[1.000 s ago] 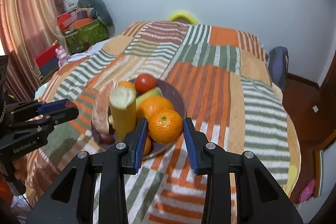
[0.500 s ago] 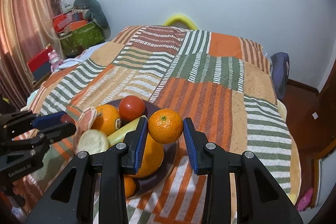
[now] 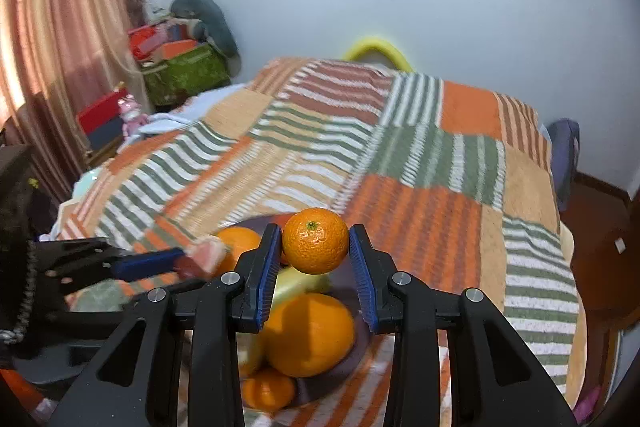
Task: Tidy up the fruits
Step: 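Carry the mandarin and date onto the plate and open both tools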
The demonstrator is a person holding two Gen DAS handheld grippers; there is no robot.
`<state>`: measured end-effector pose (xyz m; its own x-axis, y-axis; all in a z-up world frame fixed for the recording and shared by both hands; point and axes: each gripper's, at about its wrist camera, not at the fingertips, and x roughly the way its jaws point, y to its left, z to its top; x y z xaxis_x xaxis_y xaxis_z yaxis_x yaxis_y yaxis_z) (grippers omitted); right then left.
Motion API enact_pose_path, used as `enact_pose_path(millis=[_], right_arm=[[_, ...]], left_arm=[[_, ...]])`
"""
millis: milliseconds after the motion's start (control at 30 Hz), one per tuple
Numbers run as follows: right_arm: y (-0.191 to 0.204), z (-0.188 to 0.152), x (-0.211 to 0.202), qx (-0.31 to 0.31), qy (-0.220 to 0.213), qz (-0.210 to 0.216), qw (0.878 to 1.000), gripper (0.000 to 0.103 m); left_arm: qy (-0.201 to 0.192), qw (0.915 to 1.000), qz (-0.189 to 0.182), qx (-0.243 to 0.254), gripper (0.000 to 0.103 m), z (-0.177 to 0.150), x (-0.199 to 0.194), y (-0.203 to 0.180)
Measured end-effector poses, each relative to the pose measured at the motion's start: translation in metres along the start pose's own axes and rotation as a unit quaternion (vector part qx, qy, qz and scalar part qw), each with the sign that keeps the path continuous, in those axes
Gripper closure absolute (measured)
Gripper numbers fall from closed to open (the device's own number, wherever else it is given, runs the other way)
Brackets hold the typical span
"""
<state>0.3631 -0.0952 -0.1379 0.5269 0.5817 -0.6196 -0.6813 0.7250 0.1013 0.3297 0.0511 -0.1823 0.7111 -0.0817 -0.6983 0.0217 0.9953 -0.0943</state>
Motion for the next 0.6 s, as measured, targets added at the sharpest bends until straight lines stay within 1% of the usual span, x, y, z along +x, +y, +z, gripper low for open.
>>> enact_pose_path(millis=[67,133,167,300,367,400,433,600], right_arm=[[0.009,0.001,-0.004,-0.007,-0.004,0.011,1.000,0.071],[0.015,0.001,-0.002,-0.015,-0.002,0.011,1.000,0.071],[0.017,0.000,0.000,-0.017,0.000,0.008,1.000,0.071],[0.017,0.000,0.009,-0.014,0.016,0.008,1.000,0.071],[0.014,0.001,0.010,-0.005,0.020,0.013,1.000,0.065],[0.013,0.001,0.009,-0.001,0.018,0.015,1.000,0.058],[0.012,0.002,0.007,0.003,0.012,0.014,1.000,0.054],[0.016,0.005,-0.008,0.000,-0.005,0.008,1.000,0.054]], left_arm=[[0.003,1.0000,-0.003,-0.004,0.071,0.001,0.000,0.001],[0.009,0.9999,-0.008,-0.011,0.056,0.001,-0.001,0.003],[0.008,0.9998,-0.006,-0.014,0.055,0.001,-0.001,0.004],[0.000,0.9999,0.004,-0.012,0.054,-0.001,-0.005,0.005],[-0.002,0.9999,0.008,-0.010,0.054,-0.002,-0.008,0.006],[-0.002,0.9999,0.010,-0.009,0.054,-0.002,-0.009,0.007],[-0.003,0.9999,0.011,-0.009,0.054,-0.003,-0.010,0.007],[-0.008,0.9997,0.015,-0.016,0.054,-0.003,-0.018,0.010]])
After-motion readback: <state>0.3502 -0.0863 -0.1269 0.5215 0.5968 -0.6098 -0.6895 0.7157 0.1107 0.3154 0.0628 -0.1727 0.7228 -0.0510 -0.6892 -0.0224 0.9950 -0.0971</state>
